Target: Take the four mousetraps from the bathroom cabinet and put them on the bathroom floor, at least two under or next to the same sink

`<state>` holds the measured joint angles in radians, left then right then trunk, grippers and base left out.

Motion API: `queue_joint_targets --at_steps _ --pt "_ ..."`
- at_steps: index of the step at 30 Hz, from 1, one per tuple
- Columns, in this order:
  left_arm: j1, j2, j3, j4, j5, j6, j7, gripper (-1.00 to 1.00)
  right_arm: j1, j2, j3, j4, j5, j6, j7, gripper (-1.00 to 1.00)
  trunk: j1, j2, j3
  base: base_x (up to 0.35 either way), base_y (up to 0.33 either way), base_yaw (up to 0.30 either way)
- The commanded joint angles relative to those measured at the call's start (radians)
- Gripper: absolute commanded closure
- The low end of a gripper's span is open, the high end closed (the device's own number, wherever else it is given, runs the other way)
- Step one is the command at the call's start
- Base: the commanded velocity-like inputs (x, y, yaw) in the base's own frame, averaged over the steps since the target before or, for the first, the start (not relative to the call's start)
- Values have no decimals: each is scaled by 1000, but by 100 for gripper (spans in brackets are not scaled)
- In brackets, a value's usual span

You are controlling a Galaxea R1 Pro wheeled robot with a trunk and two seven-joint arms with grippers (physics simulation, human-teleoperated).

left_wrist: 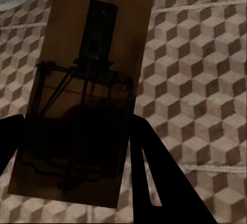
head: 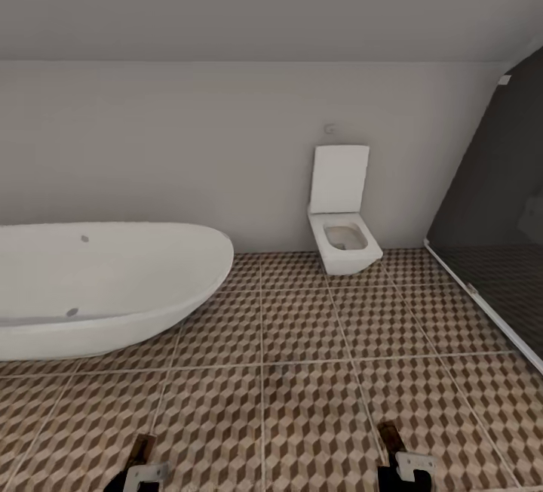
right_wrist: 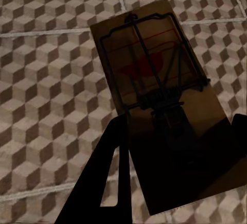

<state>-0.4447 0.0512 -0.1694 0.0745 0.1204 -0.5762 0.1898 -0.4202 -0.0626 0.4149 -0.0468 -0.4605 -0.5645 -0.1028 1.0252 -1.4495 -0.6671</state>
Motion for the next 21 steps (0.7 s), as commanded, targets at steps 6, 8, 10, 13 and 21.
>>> queue_joint_targets --at_steps 6,8,10,13,21 --pt "-1 -1 -9 4 8 -5 -1 100 0 1 9 -1 -4 -2 -8 100 0 0 -3 -40 206 262" --pt "-1 -1 -9 4 8 -5 -1 100 0 0 9 0 -4 -2 -8 100 0 0 -4 -7 160 262" --pt "-1 -1 -9 4 8 -5 0 100 0 0 9 0 -4 -2 -8 100 0 0 -4 -3 151 262" --pt "-1 -1 -9 4 8 -5 -1 100 0 0 9 1 -4 -2 -8 100 0 0 -6 -1 164 262" --pt "-1 -1 -9 4 8 -5 0 100 0 0 9 1 -4 -2 -8 100 0 0 -8 24 158 262"
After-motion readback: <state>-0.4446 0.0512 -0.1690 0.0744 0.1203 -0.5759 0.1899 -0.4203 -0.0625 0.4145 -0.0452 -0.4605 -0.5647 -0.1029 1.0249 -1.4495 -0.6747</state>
